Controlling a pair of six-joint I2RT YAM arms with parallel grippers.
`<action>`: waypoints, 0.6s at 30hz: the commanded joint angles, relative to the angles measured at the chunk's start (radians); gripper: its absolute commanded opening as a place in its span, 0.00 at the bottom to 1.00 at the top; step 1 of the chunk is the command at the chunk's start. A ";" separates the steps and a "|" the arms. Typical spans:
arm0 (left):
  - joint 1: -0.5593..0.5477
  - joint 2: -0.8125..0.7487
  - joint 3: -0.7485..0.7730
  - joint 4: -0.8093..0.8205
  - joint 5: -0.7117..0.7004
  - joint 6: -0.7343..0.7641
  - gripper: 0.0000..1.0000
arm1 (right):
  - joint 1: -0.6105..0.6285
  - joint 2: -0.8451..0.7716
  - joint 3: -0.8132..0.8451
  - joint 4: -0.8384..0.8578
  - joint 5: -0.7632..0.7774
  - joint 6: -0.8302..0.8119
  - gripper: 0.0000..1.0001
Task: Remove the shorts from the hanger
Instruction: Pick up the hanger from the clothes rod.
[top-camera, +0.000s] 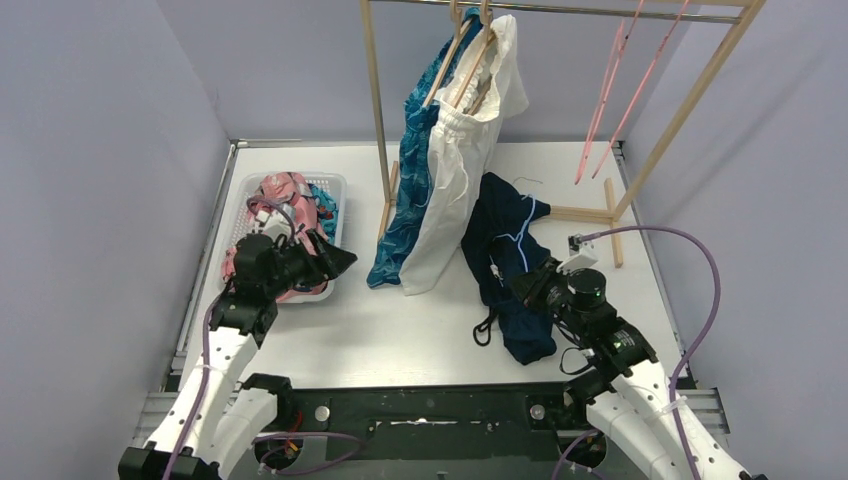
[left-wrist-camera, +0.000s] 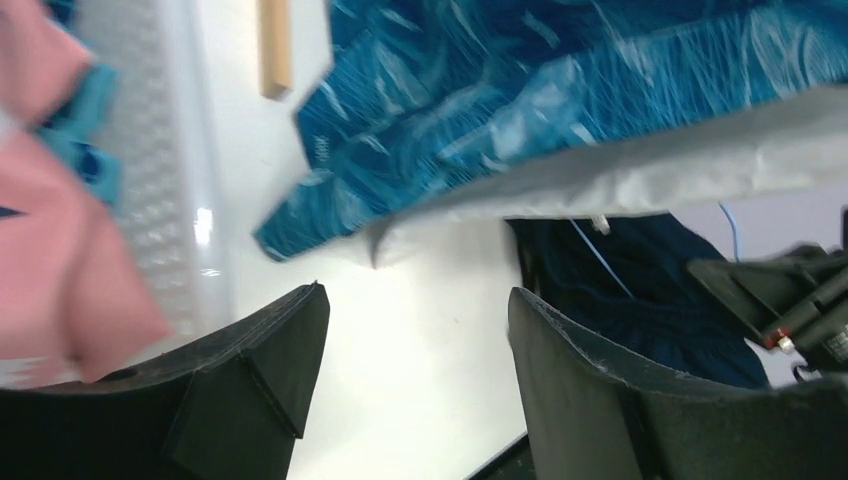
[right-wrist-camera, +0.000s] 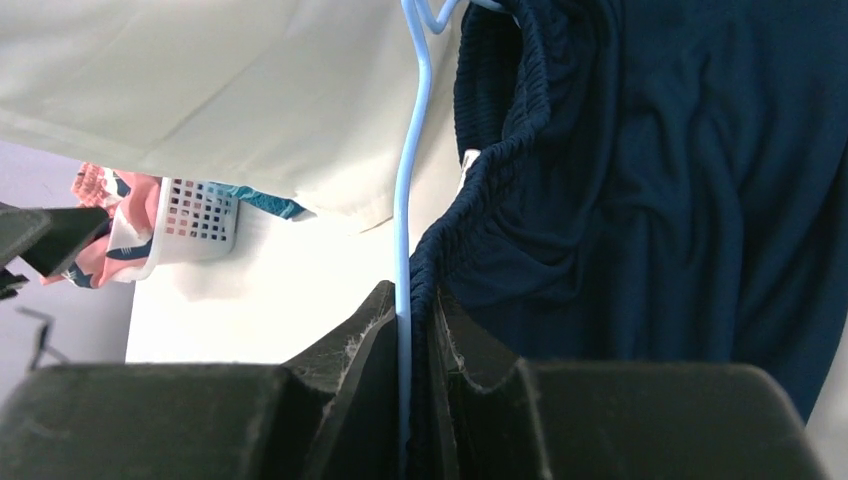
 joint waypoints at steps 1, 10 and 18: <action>-0.160 -0.014 0.058 0.015 -0.093 -0.051 0.65 | 0.008 0.019 -0.030 0.140 -0.021 0.075 0.00; -0.553 -0.147 0.046 0.015 -0.481 -0.152 0.58 | 0.013 -0.004 -0.106 0.126 -0.086 0.120 0.00; -0.676 -0.090 -0.037 0.367 -0.404 -0.218 0.56 | 0.014 -0.074 -0.116 0.089 -0.070 0.077 0.00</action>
